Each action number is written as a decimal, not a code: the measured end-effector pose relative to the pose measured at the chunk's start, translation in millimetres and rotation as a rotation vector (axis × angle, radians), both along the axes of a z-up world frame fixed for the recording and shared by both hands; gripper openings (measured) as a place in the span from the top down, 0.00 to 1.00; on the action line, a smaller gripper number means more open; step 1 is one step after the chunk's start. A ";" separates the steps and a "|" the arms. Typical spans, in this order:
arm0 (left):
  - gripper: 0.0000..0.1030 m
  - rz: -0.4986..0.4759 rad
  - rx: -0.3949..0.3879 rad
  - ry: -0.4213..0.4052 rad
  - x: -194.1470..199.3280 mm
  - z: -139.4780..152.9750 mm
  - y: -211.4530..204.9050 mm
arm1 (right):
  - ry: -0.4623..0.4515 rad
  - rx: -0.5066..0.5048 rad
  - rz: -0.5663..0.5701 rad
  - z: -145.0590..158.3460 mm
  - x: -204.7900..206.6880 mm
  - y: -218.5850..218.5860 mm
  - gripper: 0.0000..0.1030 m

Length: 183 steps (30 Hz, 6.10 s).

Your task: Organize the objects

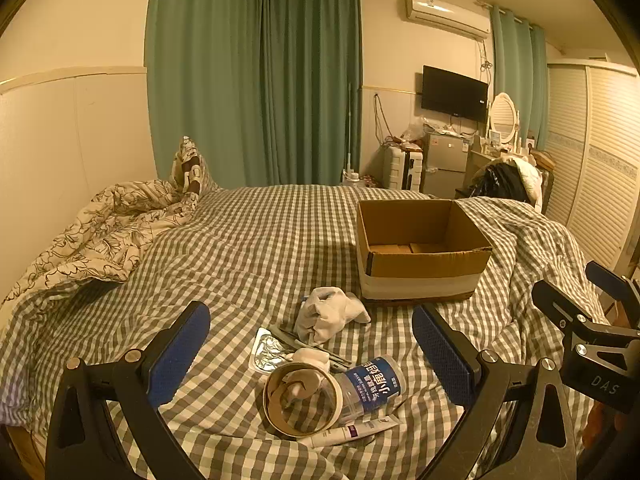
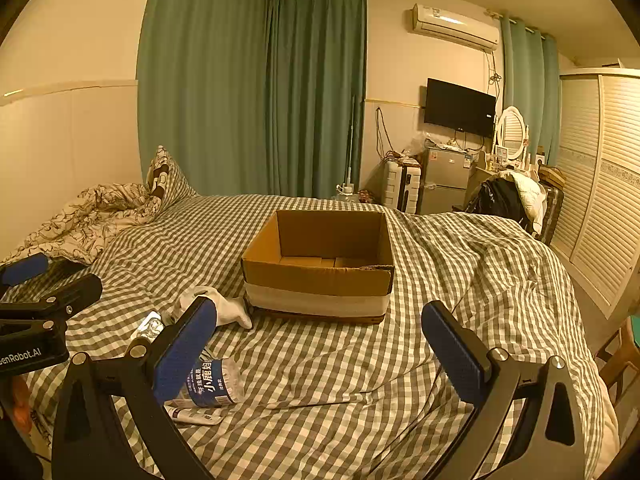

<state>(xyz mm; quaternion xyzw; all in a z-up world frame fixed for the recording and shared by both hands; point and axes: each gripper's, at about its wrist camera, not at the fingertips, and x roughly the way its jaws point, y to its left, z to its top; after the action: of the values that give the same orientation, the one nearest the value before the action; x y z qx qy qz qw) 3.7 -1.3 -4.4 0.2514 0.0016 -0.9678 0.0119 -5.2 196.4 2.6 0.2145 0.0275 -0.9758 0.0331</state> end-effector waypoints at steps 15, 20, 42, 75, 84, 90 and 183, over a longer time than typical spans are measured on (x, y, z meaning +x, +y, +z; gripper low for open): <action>0.00 -0.007 0.001 0.003 2.1 0.7 0.6 | 0.005 0.005 0.003 0.0 1.3 -2.4 0.00; 0.00 -0.008 -0.002 0.001 2.2 1.1 0.2 | 0.010 0.007 0.005 1.3 1.9 -3.4 0.00; 0.00 -0.013 0.010 -0.159 -17.9 -40.9 -14.6 | -0.063 0.021 0.021 -24.9 -18.0 -4.6 0.00; 0.21 -0.153 0.055 -0.363 -58.9 -119.5 -28.1 | -0.281 0.094 0.103 -97.7 -59.4 -38.2 0.00; 0.21 -0.015 -0.095 -0.317 -49.6 -95.4 -62.2 | -0.378 0.112 0.280 -119.0 -63.7 -97.5 0.00; 0.21 -0.020 -0.069 -0.325 -50.4 -101.7 -70.5 | -0.433 0.191 0.323 -149.5 -73.9 -130.6 0.00; 0.00 -0.074 -0.030 -0.281 -32.6 -78.2 -67.2 | -0.458 0.129 0.449 -124.4 -45.8 -105.3 0.01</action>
<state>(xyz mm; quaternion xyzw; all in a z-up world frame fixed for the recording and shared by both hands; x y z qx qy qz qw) -28.9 -68.5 -82.6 0.3841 -0.0239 -0.9228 -0.0201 -51.0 91.1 -121.8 0.4188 0.1280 -0.8666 0.2393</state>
